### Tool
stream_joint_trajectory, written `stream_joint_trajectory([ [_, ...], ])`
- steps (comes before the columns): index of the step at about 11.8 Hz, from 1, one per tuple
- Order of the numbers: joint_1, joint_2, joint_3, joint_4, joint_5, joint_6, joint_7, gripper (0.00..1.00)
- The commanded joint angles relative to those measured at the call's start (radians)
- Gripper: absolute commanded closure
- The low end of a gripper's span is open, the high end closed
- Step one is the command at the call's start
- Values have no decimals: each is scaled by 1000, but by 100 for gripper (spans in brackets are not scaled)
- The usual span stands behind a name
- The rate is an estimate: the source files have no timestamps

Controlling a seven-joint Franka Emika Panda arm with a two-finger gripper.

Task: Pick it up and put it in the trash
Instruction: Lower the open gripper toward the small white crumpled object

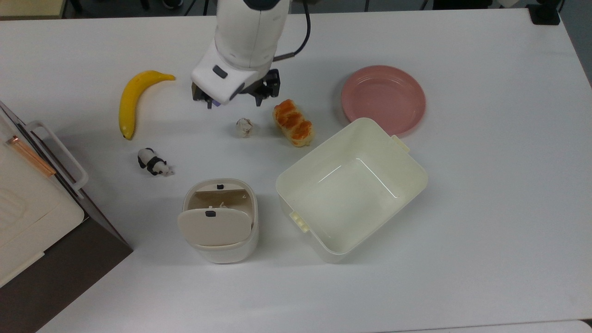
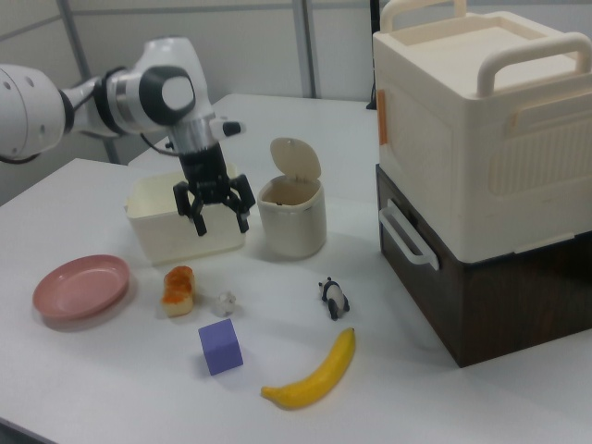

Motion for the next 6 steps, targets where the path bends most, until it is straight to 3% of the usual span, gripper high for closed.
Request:
stream_joint_trajectory([
  [1,10,-53,-1,-220,-18,223,-7,0],
  [3,18,-64,-1,-319,-23,332,10,0],
  [6,9,-59,-2,-350,-23,350,11,0],
])
